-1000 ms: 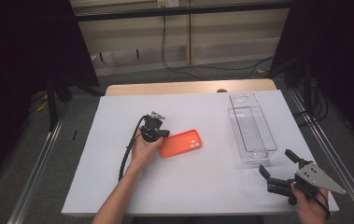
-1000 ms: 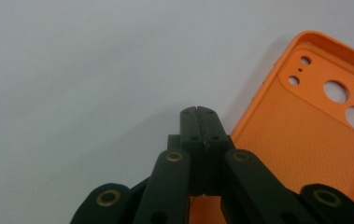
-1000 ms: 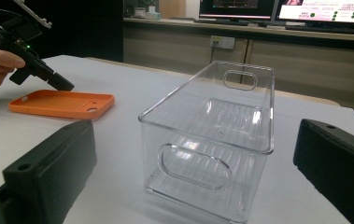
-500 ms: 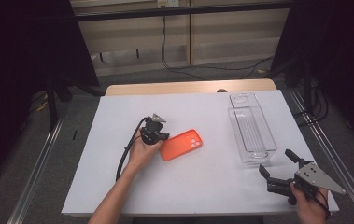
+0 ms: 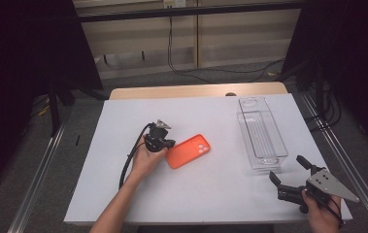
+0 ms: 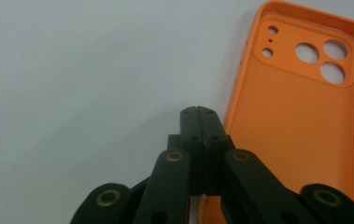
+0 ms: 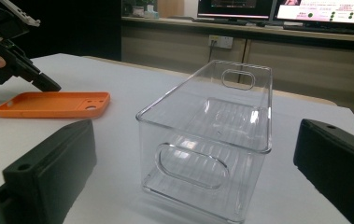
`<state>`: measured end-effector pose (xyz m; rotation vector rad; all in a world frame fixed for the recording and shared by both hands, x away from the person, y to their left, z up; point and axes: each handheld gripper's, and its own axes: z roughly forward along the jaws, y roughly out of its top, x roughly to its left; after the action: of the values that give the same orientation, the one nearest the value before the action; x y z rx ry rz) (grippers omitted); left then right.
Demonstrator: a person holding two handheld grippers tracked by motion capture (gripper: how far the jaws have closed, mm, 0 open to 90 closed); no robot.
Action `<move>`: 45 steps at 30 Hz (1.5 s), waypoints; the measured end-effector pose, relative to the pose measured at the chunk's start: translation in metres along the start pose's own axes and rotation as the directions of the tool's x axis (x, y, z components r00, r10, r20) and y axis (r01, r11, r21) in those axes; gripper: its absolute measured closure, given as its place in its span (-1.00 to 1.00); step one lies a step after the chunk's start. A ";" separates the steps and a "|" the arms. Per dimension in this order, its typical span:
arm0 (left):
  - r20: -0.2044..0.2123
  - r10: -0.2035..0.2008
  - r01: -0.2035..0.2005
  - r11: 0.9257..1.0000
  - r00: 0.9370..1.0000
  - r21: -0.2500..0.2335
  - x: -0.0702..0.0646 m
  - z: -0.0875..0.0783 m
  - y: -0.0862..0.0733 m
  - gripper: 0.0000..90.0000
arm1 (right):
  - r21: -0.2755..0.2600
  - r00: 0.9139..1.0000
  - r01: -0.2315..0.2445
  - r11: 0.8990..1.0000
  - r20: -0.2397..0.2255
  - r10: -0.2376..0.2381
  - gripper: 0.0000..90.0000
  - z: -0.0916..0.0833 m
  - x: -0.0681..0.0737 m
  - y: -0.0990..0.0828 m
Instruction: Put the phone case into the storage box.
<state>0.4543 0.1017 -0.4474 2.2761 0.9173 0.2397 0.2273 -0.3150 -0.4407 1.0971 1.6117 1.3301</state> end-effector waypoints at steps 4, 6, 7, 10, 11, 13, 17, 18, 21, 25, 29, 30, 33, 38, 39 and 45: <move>0.008 -0.023 0.023 1.000 1.000 -0.001 0.000 0.000 0.000 1.00 | -0.001 1.000 -0.004 1.000 0.003 0.004 -1.00 0.000 0.000 0.000; -0.015 0.002 -0.002 1.000 1.000 0.002 -0.003 -0.001 0.001 1.00 | -0.002 1.000 -0.002 1.000 0.001 0.002 -1.00 0.000 0.000 0.000; -0.023 0.001 -0.001 1.000 1.000 0.003 -0.004 -0.001 0.001 1.00 | 0.000 1.000 0.002 1.000 -0.001 -0.002 -1.00 0.000 0.000 0.000; -0.008 -0.012 0.012 1.000 1.000 -0.014 -0.003 -0.001 0.000 1.00 | -0.001 1.000 -0.001 1.000 -0.002 0.001 -1.00 0.000 0.000 0.000; -0.010 -0.004 0.004 1.000 1.000 -0.024 -0.003 -0.001 0.000 1.00 | -0.001 1.000 -0.002 1.000 -0.001 0.002 -1.00 0.000 0.000 0.000; 0.000 0.004 -0.004 0.999 1.000 -0.041 -0.003 -0.004 0.001 0.99 | -0.004 1.000 -0.005 1.000 -0.001 0.005 -1.00 -0.001 0.000 0.000; -0.006 0.006 -0.007 0.996 1.000 -0.090 -0.006 -0.011 0.004 0.92 | -0.001 1.000 -0.003 1.000 -0.003 0.003 -1.00 -0.001 0.000 0.000; -0.014 0.012 -0.014 0.995 1.000 -0.101 -0.007 -0.013 0.004 0.91 | -0.003 1.000 -0.002 1.000 -0.002 0.002 -1.00 -0.001 0.000 0.000; -0.011 0.019 -0.020 0.989 1.000 -0.143 -0.008 -0.019 0.005 0.83 | -0.004 1.000 -0.006 1.000 -0.001 0.006 -1.00 -0.001 0.000 0.000; -0.012 0.032 -0.034 0.981 0.999 -0.191 -0.010 -0.027 0.007 0.73 | -0.003 1.000 -0.002 1.000 -0.002 0.002 -1.00 0.000 0.000 0.000; -0.026 0.037 -0.042 0.969 0.999 -0.245 -0.015 -0.036 0.009 0.49 | -0.004 1.000 -0.006 1.000 -0.003 0.006 -1.00 -0.001 0.000 0.000; -0.033 0.044 -0.051 0.966 0.998 -0.252 -0.015 -0.038 0.010 0.39 | -0.005 1.000 -0.006 1.000 -0.003 0.006 -1.00 -0.001 0.000 0.000; -0.035 0.045 -0.053 0.962 0.998 -0.266 -0.018 -0.043 0.010 0.29 | -0.006 1.000 -0.006 1.000 -0.004 0.006 -1.00 -0.001 0.000 0.000; -0.021 0.038 -0.042 0.963 0.999 -0.267 -0.022 -0.048 0.008 -0.27 | -0.008 1.000 -0.005 1.000 0.000 0.005 -1.00 -0.001 0.000 0.000; -0.021 0.038 -0.042 0.963 0.999 -0.267 -0.022 -0.048 0.008 -0.34 | -0.006 1.000 -0.003 1.000 0.001 0.003 -1.00 -0.001 -0.001 0.000; -0.008 0.030 -0.032 0.969 1.000 -0.245 -0.027 -0.055 0.006 -0.87 | -0.006 1.000 -0.005 1.000 0.002 0.005 -1.00 -0.001 0.000 0.000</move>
<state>0.4160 0.1086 -0.3997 2.0631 0.8072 0.3524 0.2265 -0.3156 -0.4402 1.0990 1.6037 1.3364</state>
